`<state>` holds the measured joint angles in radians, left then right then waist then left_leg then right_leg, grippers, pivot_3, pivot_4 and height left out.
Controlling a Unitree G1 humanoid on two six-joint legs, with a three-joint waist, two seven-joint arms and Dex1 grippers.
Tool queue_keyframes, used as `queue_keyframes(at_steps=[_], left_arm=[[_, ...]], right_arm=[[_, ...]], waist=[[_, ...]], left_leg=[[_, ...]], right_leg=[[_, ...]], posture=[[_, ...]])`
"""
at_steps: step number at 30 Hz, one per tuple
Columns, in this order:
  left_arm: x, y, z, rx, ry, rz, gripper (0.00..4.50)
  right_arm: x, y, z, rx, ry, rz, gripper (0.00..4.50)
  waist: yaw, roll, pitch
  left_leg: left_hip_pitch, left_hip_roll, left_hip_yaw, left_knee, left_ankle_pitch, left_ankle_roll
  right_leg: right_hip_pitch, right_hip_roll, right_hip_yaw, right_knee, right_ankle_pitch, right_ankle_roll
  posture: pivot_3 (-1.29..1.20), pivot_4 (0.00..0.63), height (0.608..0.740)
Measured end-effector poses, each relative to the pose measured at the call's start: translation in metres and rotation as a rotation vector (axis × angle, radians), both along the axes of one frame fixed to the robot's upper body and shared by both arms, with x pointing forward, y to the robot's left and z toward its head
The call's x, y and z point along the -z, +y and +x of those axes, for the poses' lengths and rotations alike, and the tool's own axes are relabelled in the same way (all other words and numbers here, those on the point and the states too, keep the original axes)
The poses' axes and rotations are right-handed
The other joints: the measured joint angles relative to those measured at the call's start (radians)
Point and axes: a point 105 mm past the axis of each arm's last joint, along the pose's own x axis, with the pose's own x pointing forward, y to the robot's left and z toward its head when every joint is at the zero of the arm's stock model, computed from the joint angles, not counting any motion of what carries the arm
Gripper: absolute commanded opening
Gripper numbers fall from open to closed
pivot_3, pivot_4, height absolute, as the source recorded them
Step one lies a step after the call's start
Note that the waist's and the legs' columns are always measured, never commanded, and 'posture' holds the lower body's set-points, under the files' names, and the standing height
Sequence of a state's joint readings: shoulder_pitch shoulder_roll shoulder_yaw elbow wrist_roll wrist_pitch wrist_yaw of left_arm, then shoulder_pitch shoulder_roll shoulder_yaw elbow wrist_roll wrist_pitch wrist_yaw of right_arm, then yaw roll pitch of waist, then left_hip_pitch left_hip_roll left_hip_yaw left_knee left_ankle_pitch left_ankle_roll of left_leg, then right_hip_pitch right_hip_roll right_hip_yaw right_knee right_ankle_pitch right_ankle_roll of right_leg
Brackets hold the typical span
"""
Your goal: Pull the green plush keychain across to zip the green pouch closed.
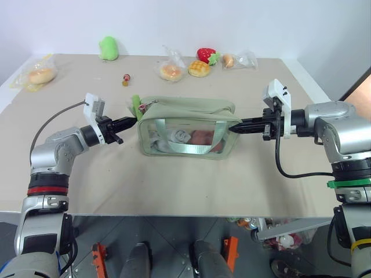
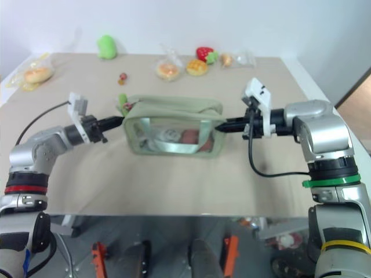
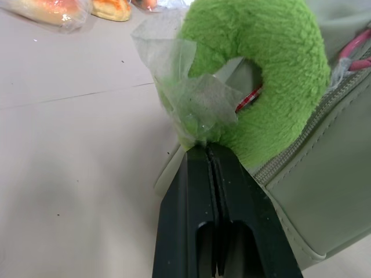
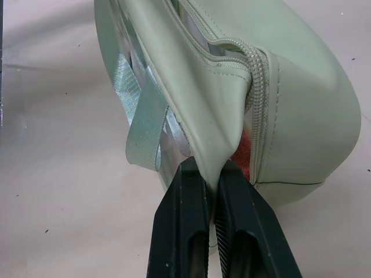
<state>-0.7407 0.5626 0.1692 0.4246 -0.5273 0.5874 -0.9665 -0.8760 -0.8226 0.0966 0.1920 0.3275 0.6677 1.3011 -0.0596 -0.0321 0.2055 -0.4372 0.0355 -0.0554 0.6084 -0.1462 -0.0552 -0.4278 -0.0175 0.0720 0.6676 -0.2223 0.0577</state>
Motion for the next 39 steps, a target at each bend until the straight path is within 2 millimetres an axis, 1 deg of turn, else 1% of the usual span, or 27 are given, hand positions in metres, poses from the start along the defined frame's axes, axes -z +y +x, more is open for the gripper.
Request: queue_keyframes(at_steps=[3, 5, 6, 8, 10, 16, 19, 20, 24, 25, 27, 29, 31, 33, 34, 37, 39], left_arm=[[-0.009, 0.004, 0.002, -0.034, -0.025, -0.064, 0.04], [-0.025, 0.006, 0.006, -0.060, -0.062, -0.121, 0.04], [-0.036, 0.007, 0.007, -0.064, -0.087, -0.148, 0.04], [-0.054, 0.006, 0.005, -0.055, -0.136, -0.174, 0.04], [-0.058, 0.004, 0.003, -0.039, -0.147, -0.176, 0.04], [-0.041, 0.009, 0.001, -0.049, -0.102, -0.148, 0.04], [-0.039, 0.012, 0.000, -0.052, -0.094, -0.136, 0.04], [-0.040, 0.013, 0.000, -0.052, -0.095, -0.132, 0.27], [-0.037, 0.013, -0.003, -0.036, -0.065, -0.148, 1.59], [-0.036, 0.013, -0.004, -0.023, -0.055, -0.160, 1.85], [-0.034, 0.016, -0.002, -0.051, -0.051, -0.149, 2.53], [-0.037, 0.020, -0.003, -0.064, -0.054, -0.160, 2.53], [-0.042, 0.024, -0.009, -0.047, -0.064, -0.185, 2.53], [-0.041, 0.025, -0.014, -0.036, -0.063, -0.173, 2.53], [-0.038, 0.025, -0.017, -0.032, -0.060, -0.163, 2.53], [-0.019, 0.026, -0.020, -0.039, 0.008, -0.163, 2.53], [-0.013, 0.023, -0.019, -0.042, 0.036, -0.174, 2.53]], right_arm=[[0.000, 0.000, 0.000, 0.000, 0.000, 0.000, 0.00], [0.000, 0.000, 0.000, 0.000, -0.001, 0.000, 0.00], [0.000, 0.000, 0.000, 0.000, -0.001, 0.000, 0.00], [0.001, 0.000, 0.001, 0.001, 0.003, 0.002, 0.00], [0.001, 0.000, 0.001, 0.001, 0.004, 0.003, 0.00], [0.001, 0.000, 0.001, 0.001, 0.004, 0.003, 0.00], [0.001, 0.000, 0.001, 0.001, 0.004, 0.003, 0.00], [0.001, 0.000, 0.001, 0.001, 0.004, 0.003, 0.00], [0.001, 0.000, 0.001, 0.002, 0.004, 0.002, 0.00], [0.001, 0.000, 0.001, 0.002, 0.004, 0.002, 0.00], [0.001, 0.000, 0.001, 0.001, 0.004, 0.002, 0.00], [0.001, 0.000, 0.001, 0.001, 0.004, 0.001, 0.00], [0.001, 0.000, 0.001, 0.001, 0.004, 0.001, 0.00], [0.000, 0.000, 0.001, 0.000, 0.004, 0.001, 0.00], [0.001, 0.000, 0.001, 0.000, 0.004, 0.001, 0.00], [0.001, 0.000, 0.001, 0.001, 0.005, 0.001, 0.00], [0.001, 0.000, 0.001, 0.001, 0.005, 0.001, 0.00]], waist=[[0.000, 0.000, 0.000], [0.001, 0.000, 0.000], [0.001, 0.000, 0.000], [0.000, 0.000, 0.000], [0.000, 0.000, 0.000], [0.000, 0.000, 0.000], [0.000, 0.000, 0.000], [0.000, 0.000, 0.000], [0.000, 0.000, 0.000], [0.000, 0.000, 0.000], [0.000, 0.000, 0.000], [0.000, 0.000, 0.000], [-0.001, 0.000, 0.000], [-0.001, 0.000, 0.000], [-0.001, 0.000, 0.000], [0.000, 0.000, 0.000], [0.001, 0.000, 0.000]], left_leg=[[0.000, 0.000, 0.000, 0.000, 0.000, 0.000], [0.000, 0.000, -0.001, 0.001, 0.000, 0.000], [0.000, 0.000, -0.001, 0.001, 0.000, 0.000], [0.000, 0.000, 0.000, 0.001, 0.000, 0.000], [0.001, 0.000, 0.000, 0.001, 0.000, 0.000], [0.001, 0.000, -0.001, 0.001, 0.000, 0.000], [0.001, 0.000, 0.000, 0.001, 0.000, 0.000], [0.001, 0.000, -0.001, 0.001, 0.000, 0.000], [0.001, 0.000, 0.000, 0.001, 0.000, 0.000], [0.001, 0.000, 0.000, 0.001, 0.000, 0.000], [0.001, 0.000, -0.001, 0.001, 0.000, 0.000], [0.001, 0.000, -0.001, 0.001, 0.000, 0.000], [0.001, 0.000, -0.001, 0.001, 0.000, 0.000], [0.001, 0.000, -0.001, 0.001, 0.000, 0.000], [0.001, 0.000, 0.000, 0.001, 0.000, 0.000], [0.001, 0.000, -0.001, 0.001, 0.000, 0.000], [0.001, 0.000, -0.001, 0.001, 0.000, 0.000]], right_leg=[[0.000, 0.000, 0.000, 0.000, 0.000, 0.000], [0.000, 0.000, 0.000, 0.000, 0.000, 0.000], [0.000, 0.000, 0.000, 0.000, 0.000, 0.001], [0.001, 0.000, 0.000, 0.000, 0.000, 0.001], [0.002, 0.000, 0.000, 0.000, 0.000, 0.001], [0.002, 0.000, 0.000, 0.000, 0.000, 0.001], [0.002, 0.000, 0.000, 0.000, 0.000, 0.001], [0.002, 0.000, 0.000, 0.000, 0.000, 0.001], [0.002, 0.000, 0.000, 0.000, 0.000, 0.001], [0.002, 0.000, 0.000, 0.000, 0.000, 0.001], [0.002, 0.000, 0.000, 0.000, 0.000, 0.001], [0.001, 0.000, 0.000, 0.000, 0.000, 0.001], [0.002, 0.000, 0.000, 0.000, 0.000, 0.001], [0.002, 0.000, 0.000, 0.000, 0.000, 0.001], [0.002, 0.000, 0.000, 0.000, 0.000, 0.001], [0.002, 0.000, 0.000, 0.000, 0.000, 0.001], [0.002, 0.000, 0.000, 0.000, 0.001, 0.001]], posture=[[0.00, 0.150, 0.740], [0.00, 0.150, 0.740], [0.00, 0.150, 0.740], [0.00, 0.150, 0.740], [0.00, 0.150, 0.740], [0.00, 0.150, 0.740], [0.00, 0.150, 0.740], [0.00, 0.150, 0.740], [0.00, 0.150, 0.740], [0.00, 0.150, 0.740], [0.00, 0.150, 0.740], [0.00, 0.150, 0.740], [0.00, 0.150, 0.740], [0.00, 0.150, 0.740], [0.00, 0.150, 0.740], [0.00, 0.150, 0.740], [0.00, 0.150, 0.740]])
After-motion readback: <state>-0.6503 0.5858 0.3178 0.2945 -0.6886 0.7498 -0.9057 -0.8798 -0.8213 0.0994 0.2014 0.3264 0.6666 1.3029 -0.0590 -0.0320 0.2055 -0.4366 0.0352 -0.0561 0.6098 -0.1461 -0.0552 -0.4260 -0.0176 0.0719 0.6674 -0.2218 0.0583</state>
